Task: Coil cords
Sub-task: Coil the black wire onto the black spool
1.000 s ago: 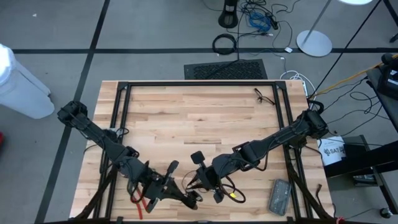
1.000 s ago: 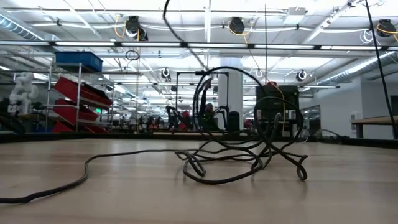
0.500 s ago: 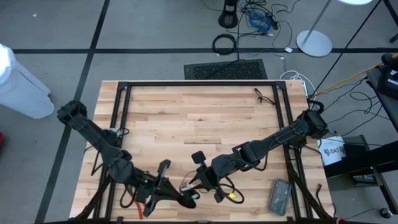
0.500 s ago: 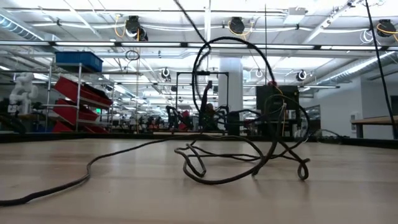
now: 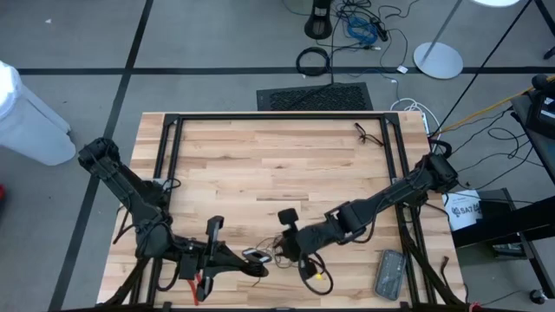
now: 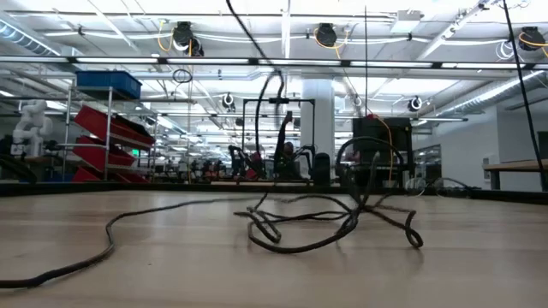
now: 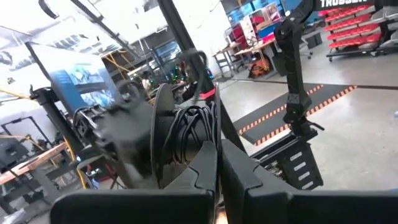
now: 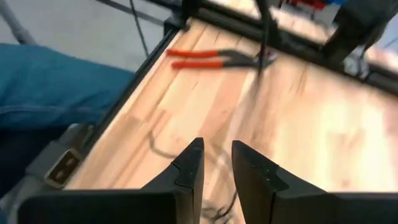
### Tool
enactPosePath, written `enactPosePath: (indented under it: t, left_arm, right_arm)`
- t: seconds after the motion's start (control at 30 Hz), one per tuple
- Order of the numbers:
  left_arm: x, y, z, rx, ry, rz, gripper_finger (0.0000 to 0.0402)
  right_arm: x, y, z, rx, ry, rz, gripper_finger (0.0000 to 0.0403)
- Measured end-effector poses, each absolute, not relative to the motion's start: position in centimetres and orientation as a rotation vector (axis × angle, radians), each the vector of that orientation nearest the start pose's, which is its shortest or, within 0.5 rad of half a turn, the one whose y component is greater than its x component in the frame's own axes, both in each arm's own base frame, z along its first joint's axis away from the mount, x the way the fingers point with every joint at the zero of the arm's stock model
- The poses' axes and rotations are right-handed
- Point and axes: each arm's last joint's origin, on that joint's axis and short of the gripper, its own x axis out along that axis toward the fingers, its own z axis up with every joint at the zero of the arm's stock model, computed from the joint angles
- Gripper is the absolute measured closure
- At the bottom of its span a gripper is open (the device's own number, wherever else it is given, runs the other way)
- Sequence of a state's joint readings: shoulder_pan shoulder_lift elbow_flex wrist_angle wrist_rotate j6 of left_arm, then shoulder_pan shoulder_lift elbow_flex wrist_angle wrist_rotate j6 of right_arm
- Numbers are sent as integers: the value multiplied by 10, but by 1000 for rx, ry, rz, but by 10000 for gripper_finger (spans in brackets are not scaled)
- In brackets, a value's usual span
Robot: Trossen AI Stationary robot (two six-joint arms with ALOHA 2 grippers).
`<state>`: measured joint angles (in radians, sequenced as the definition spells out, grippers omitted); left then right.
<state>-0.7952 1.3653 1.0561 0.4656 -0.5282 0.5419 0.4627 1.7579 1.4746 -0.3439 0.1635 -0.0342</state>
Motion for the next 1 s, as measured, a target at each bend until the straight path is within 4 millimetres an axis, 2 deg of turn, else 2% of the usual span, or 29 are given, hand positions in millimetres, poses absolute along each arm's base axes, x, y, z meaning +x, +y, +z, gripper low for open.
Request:
enactPosePath:
  t: [0.17,0.3,0.4,0.5,0.63,0.77,1.0]
  left_arm:
    - [228,-210,359,442,-189,-217,393]
    - [228,-210,359,441,-189,-217,393]
    - [228,-210,359,439,-189,-218,393]
    - [228,-210,359,439,-188,-218,393]
    - [228,-210,359,438,-188,-218,393]
    - [228,-209,359,438,-182,-205,393]
    - [228,-209,358,434,-172,-185,393]
  right_arm:
    - [347,186,262,-242,611,242,332]
    - [340,187,234,-233,554,131,332]
    - [336,187,222,-212,457,55,332]
    - [334,188,221,-239,317,-27,332]
    - [329,192,225,-249,161,-44,332]
    - [323,201,228,-260,116,-20,332]
    - [323,202,230,-234,96,-11,332]
